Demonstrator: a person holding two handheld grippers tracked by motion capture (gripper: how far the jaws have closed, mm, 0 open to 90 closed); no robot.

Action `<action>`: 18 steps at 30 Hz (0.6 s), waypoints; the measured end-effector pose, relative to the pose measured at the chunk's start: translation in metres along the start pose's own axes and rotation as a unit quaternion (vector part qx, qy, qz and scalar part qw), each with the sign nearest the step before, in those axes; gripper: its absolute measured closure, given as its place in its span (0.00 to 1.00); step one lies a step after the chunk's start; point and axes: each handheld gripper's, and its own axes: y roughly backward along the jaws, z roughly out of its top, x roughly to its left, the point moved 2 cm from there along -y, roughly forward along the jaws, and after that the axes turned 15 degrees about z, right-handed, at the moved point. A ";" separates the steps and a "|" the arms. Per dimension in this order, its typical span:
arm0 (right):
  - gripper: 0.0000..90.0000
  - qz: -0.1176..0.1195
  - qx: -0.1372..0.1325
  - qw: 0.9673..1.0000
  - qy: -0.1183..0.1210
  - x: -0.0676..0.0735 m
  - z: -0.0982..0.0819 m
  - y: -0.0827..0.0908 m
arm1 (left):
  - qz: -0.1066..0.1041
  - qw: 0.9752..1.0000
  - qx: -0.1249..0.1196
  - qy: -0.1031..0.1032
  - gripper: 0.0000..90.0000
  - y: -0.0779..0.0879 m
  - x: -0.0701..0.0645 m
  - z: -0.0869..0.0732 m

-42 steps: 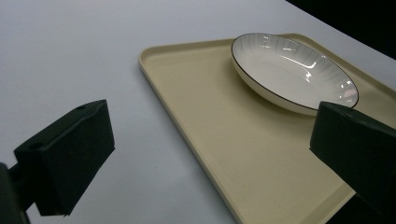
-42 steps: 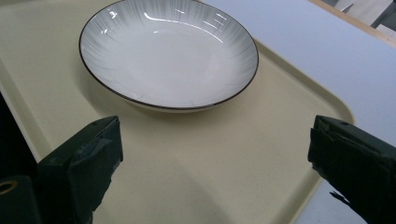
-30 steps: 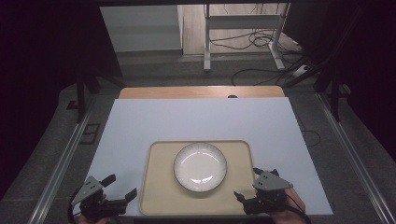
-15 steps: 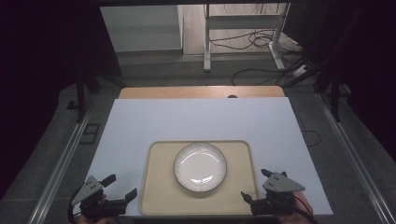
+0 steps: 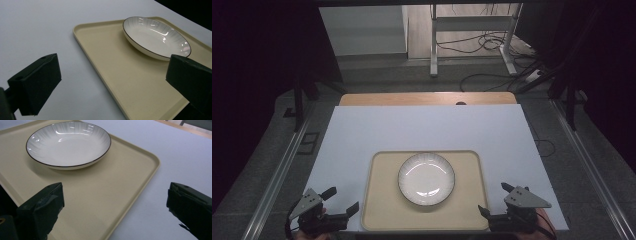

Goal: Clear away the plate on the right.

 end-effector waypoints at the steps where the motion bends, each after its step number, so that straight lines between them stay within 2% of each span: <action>1: 0.00 -0.002 -0.001 1.000 -0.004 -0.001 -0.001 0.001 | 0.000 1.000 0.000 0.000 0.00 0.000 0.000 0.000; 8: 0.00 -0.018 -0.014 0.999 -0.024 -0.006 -0.006 0.008 | 0.000 1.000 0.001 0.000 0.00 0.000 0.000 0.000; 18: 0.00 -0.037 -0.030 0.998 -0.032 -0.012 -0.016 0.021 | -0.002 1.000 0.002 0.000 0.00 -0.001 0.000 0.000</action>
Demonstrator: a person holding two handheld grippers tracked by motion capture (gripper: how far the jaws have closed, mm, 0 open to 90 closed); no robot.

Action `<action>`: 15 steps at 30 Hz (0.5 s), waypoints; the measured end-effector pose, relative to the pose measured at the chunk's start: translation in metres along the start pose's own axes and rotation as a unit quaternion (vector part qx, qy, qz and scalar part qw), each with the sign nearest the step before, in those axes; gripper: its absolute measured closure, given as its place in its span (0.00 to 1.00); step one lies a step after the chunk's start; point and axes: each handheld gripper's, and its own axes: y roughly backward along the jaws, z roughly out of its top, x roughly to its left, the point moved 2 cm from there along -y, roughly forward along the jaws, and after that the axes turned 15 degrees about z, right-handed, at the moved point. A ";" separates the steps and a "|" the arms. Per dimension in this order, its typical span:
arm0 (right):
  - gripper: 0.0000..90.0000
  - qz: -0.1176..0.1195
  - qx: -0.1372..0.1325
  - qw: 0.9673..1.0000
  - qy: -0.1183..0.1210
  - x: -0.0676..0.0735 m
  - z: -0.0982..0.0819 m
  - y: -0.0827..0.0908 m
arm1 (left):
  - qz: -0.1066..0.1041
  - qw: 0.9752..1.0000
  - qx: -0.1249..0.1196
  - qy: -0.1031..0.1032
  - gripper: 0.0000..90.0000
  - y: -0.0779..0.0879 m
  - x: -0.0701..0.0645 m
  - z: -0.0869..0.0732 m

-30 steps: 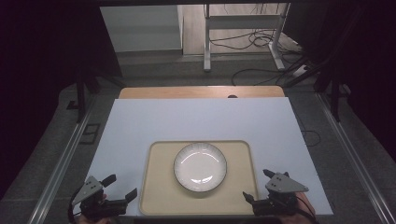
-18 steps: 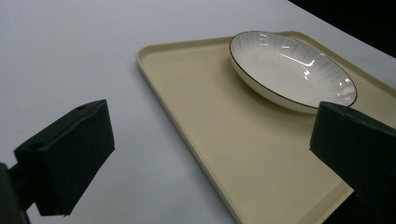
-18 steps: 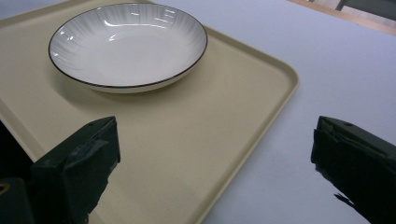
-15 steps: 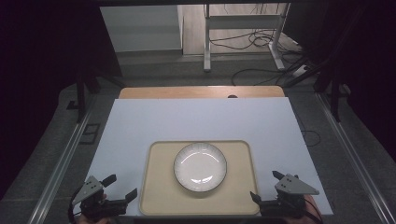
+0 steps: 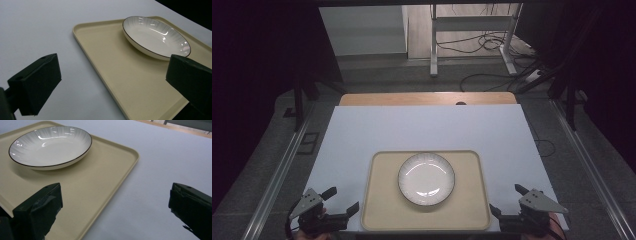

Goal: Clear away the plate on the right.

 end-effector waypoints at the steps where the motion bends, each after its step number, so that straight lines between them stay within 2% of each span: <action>1: 0.00 -0.001 -0.002 1.000 0.000 -0.001 -0.001 0.001 | 0.000 1.000 0.000 0.000 0.00 0.000 0.000 0.000; 15: 0.00 -0.014 -0.003 1.000 -0.016 -0.007 -0.016 0.016 | -0.003 1.000 0.003 -0.001 0.00 0.000 0.000 0.000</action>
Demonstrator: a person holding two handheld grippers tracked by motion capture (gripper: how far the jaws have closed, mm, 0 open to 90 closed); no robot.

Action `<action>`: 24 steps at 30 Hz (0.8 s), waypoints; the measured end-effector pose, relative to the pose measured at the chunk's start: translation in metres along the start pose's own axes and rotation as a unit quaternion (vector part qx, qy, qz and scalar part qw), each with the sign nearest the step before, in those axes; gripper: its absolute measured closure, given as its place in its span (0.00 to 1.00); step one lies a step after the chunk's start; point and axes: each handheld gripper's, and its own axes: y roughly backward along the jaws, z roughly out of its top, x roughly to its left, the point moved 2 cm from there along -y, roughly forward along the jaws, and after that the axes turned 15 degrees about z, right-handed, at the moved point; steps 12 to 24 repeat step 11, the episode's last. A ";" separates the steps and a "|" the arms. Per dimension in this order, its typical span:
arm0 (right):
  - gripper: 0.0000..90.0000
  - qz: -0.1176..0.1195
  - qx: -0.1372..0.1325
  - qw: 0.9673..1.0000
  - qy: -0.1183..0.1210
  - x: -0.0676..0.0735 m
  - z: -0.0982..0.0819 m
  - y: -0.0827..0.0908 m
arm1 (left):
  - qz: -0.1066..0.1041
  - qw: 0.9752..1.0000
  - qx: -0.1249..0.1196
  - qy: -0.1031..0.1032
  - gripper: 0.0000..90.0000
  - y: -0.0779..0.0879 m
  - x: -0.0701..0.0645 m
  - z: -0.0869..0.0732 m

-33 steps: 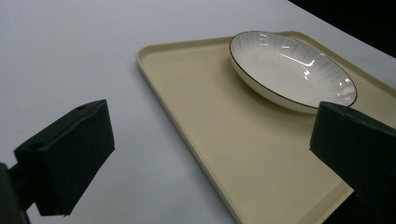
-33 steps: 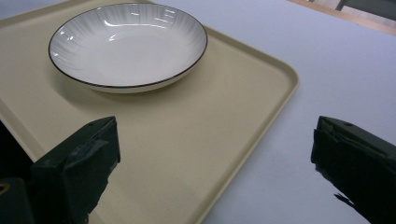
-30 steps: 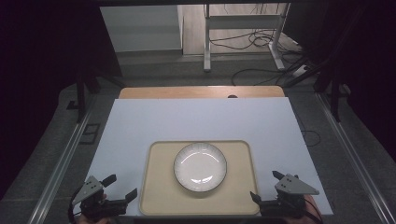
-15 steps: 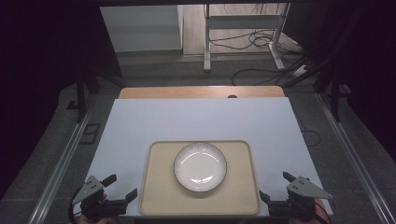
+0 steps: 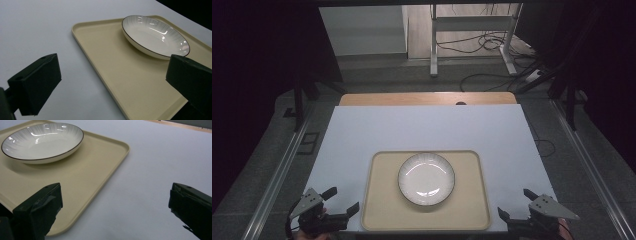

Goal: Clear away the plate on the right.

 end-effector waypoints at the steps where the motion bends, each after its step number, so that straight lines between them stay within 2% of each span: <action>1: 0.00 -0.001 0.001 1.000 -0.002 0.000 -0.001 0.001 | 0.000 1.000 0.000 0.000 0.00 0.000 0.000 0.000; 6: 0.00 -0.002 0.006 1.000 -0.017 -0.003 -0.007 0.005 | 0.000 1.000 0.000 0.000 0.00 0.000 0.000 0.000; 24: 0.00 -0.003 0.007 1.000 -0.019 -0.005 -0.009 0.006 | 0.000 1.000 0.003 -0.002 0.00 -0.001 -0.001 0.001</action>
